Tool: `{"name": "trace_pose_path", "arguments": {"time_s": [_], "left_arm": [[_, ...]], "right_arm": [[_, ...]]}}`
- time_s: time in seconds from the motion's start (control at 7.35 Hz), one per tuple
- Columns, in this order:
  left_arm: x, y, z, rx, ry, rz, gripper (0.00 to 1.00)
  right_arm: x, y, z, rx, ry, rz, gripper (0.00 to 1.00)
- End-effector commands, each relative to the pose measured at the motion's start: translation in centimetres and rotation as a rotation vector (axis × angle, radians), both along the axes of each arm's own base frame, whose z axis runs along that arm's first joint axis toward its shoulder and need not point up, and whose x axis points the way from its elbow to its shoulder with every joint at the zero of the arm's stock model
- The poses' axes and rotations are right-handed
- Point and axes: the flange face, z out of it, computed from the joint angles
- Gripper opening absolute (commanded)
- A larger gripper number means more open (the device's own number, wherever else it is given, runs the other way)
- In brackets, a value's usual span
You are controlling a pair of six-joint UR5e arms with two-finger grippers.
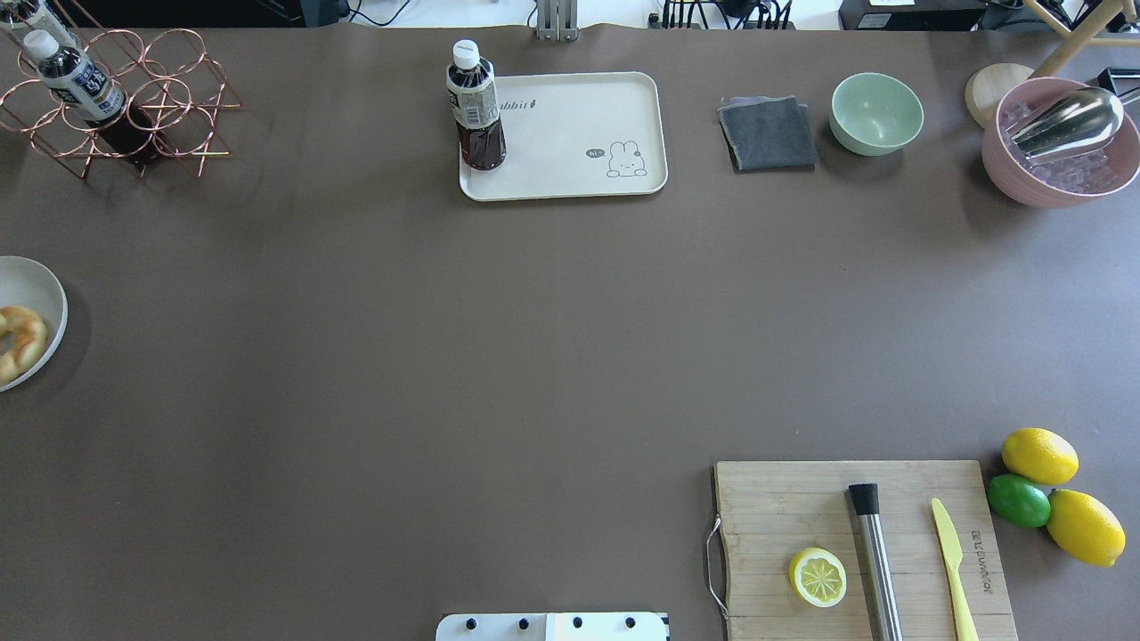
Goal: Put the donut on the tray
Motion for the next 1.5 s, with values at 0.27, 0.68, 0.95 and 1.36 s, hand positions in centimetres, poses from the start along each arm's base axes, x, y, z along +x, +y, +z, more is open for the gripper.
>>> {"name": "trace_pose_path", "arguments": {"time_s": [0.27,0.68,0.95,1.36], "left_arm": [[3.7,-0.4,4.2,-0.099,-0.007,0.069,0.91],[4.5,0.1,4.9,-0.111,-0.002,0.091,0.76],[5.6,0.2,5.0,-0.116,-0.004,0.113,0.76],[6.1,-0.6,5.3,-0.162,0.002,0.09,0.88]], "right_arm": [[-0.7,-0.5,-0.6,0.012,-0.052,-0.004,1.0],[-0.8,-0.4,-0.6,0.013,-0.055,-0.009,1.0],[-0.8,-0.4,-0.6,0.013,-0.055,-0.009,1.0],[-0.8,-0.4,-0.5,0.012,-0.055,-0.009,1.0]]}}
